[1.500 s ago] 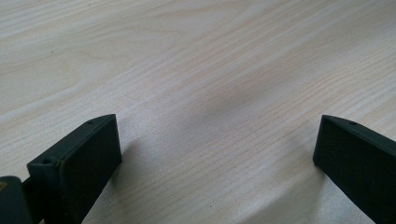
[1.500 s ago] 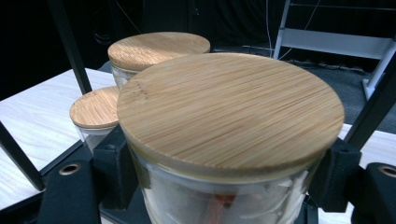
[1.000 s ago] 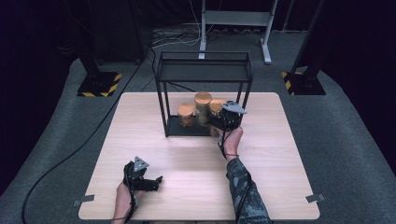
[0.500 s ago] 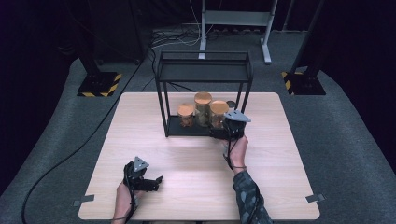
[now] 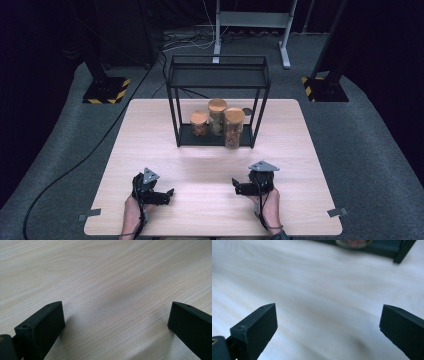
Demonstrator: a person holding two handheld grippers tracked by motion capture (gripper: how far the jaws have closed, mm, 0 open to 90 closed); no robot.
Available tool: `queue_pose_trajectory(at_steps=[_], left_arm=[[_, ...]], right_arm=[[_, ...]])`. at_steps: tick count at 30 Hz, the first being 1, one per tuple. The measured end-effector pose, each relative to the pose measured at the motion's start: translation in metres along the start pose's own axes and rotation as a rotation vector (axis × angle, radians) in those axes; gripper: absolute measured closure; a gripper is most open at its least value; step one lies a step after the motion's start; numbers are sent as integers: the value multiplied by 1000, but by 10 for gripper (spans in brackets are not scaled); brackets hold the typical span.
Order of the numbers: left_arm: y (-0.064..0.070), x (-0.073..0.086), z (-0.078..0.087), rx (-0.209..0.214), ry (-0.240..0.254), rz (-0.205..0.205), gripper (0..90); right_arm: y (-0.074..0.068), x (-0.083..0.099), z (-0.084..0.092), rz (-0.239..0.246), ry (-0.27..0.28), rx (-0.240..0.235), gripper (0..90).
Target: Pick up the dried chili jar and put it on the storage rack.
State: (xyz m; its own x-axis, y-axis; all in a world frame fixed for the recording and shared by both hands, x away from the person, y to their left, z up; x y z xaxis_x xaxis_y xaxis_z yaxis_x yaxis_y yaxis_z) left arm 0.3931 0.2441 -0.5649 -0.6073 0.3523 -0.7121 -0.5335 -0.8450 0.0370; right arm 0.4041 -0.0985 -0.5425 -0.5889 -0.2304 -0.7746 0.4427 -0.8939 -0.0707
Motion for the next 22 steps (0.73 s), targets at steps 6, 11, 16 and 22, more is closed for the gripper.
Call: queue_pose_trajectory(at_steps=[6, 11, 16, 22], left_arm=[[0, 0, 0, 0, 0, 0, 1], [0, 0, 0, 0, 0, 1, 1], [0, 0, 0, 0, 2, 4, 1], [0, 0, 0, 0, 0, 0, 1]], right_arm=[[1, 20, 1, -18, -18, -4, 5], [1, 21, 0, -2, -29, -3, 3], [0, 21, 0, 9, -31, -3, 2], [-2, 22, 1, 18, -34, -6, 0]])
Point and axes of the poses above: each handheld gripper's, and its own axes: z roughly backward along the jaws, x roughly out of its underside, y roughly to its right, the point moved 5 cm from there along -z, roughly forward along the jaws, and after that the axes turned 3 degrees about x, right-handed, at the moved point
